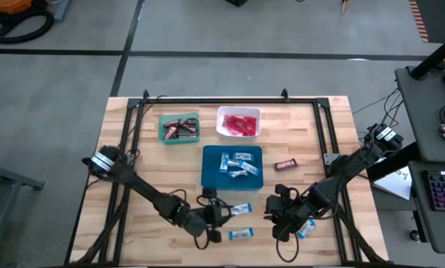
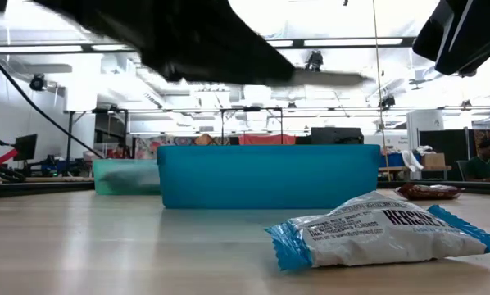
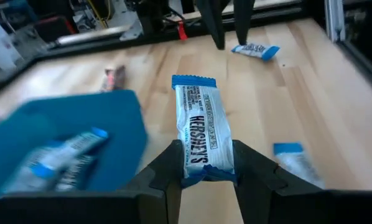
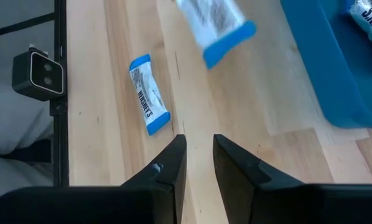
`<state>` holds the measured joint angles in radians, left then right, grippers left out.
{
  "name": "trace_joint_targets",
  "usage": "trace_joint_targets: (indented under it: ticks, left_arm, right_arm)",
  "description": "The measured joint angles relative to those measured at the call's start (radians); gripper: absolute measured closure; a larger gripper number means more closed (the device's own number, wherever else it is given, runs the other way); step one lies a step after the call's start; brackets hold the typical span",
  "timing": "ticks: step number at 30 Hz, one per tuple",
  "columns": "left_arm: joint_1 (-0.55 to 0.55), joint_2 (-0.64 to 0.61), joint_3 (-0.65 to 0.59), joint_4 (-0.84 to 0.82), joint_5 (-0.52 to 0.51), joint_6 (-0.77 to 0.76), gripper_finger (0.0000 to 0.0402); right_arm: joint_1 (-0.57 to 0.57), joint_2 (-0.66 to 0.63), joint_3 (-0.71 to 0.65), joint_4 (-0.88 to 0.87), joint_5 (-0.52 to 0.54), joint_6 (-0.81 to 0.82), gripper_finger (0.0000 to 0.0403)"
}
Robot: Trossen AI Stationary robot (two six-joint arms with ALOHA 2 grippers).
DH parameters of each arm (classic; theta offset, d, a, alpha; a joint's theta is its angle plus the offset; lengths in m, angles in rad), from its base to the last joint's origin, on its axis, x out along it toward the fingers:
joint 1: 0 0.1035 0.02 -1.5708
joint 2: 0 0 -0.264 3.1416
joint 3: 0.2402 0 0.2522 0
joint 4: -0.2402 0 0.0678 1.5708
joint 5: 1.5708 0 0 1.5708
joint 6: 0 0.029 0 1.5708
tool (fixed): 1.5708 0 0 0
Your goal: Sort candy
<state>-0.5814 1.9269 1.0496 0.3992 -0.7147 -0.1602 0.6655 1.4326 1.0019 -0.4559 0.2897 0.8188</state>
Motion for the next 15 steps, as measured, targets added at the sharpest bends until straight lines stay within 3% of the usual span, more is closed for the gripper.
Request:
trace_joint_targets:
  ticks: [7,13,15]
  left_arm:
    - [0.049,-0.164,-0.02,-0.244,-0.002,0.119,0.0308]
    - [0.153,-0.248,-0.082,-0.31,0.008,0.172,0.0308]
    - [0.201,-0.256,-0.1,-0.31,0.071,0.181,0.0308]
  right_arm:
    - [0.0,0.0,0.0,0.008,0.0,-0.005,0.0332]
    - [0.0,0.0,0.0,0.014,0.0,-0.007,0.0326]
    - [0.0,0.0,0.0,0.013,0.0,-0.007,0.0326]
